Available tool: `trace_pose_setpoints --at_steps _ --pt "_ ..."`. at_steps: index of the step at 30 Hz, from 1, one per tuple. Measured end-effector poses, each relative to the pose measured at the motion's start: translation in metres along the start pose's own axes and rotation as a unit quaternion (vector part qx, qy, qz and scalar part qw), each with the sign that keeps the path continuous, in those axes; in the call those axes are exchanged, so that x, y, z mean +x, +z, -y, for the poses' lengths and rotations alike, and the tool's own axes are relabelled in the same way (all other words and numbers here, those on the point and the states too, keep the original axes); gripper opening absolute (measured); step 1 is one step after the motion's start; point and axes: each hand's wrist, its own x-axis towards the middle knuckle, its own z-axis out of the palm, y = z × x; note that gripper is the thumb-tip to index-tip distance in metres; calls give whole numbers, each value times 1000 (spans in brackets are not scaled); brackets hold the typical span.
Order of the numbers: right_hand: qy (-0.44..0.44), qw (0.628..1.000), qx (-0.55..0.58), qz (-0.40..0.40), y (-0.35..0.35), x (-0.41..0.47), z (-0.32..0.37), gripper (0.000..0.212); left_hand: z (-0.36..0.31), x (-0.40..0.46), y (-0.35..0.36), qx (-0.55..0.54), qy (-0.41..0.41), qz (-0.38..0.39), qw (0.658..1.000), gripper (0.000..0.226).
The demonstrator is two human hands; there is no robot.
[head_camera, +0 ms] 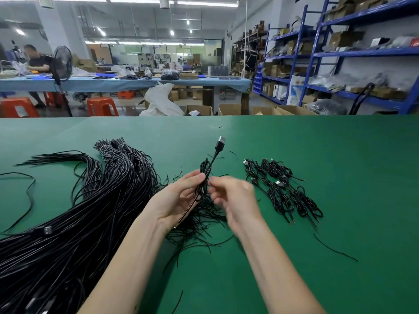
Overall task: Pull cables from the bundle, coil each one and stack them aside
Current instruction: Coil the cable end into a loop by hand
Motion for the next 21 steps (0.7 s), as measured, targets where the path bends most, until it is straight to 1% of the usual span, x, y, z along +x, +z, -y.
trace_pose_setpoints --at_steps 1,2,3,4,5,6,7,8,9,10,12,14,15,16,17,19,20,21 --pt "144 976 156 45 -1 -2 4 16 -1 -1 0 19 8 1 1000 48" --pt "239 931 265 75 -4 -4 7 13 -3 -1 -1 33 13 1 999 48" --pt "276 905 309 97 -6 -6 8 11 -4 -2 -2 38 15 -1 999 48" --pt "269 911 292 111 -5 -6 9 10 -6 -2 -2 29 12 -5 999 47" --pt "215 946 216 112 -3 -6 8 9 -6 -1 -2 11 5 -11 1000 45" --pt "117 983 112 85 -1 -3 5 7 -7 -1 -2 -13 -3 -16 1000 43" --pt "-2 999 9 47 1 -2 3 3 -6 0 -1 -37 -10 -20 999 41" --pt "-112 990 -82 14 1 -1 1 4 -6 0 0 -62 -15 -23 998 39" --pt "-203 966 -159 -3 -1 1 -1 5 -5 1 0 -83 -18 -23 996 37" --pt "-273 937 -219 -8 -4 3 -4 6 -5 2 0 -95 -21 -23 995 36" --pt "-350 889 -294 -5 -12 5 -8 6 -4 1 1 -103 -29 -23 994 35" --pt "-394 861 -321 -6 -17 6 -9 7 -4 2 0 -107 -35 -24 993 35" --pt "-409 853 -325 -6 -17 6 -9 6 -3 2 -1 -107 -37 -24 993 35" --pt "-416 849 -326 -7 -17 5 -11 6 -3 2 -1 -105 -40 -23 993 35" --pt "-408 856 -317 -8 -18 4 -12 6 -2 2 -1 -103 -43 -20 994 35" --pt "-337 899 -279 -11 -16 3 -8 8 -1 2 -1 -97 -46 -19 994 36" --pt "-276 927 -252 -9 -12 1 -7 13 -1 2 -1 -93 -43 -24 994 36" --pt "-199 960 -196 -5 -8 1 -5 18 -1 1 -1 -85 -40 -29 995 36"
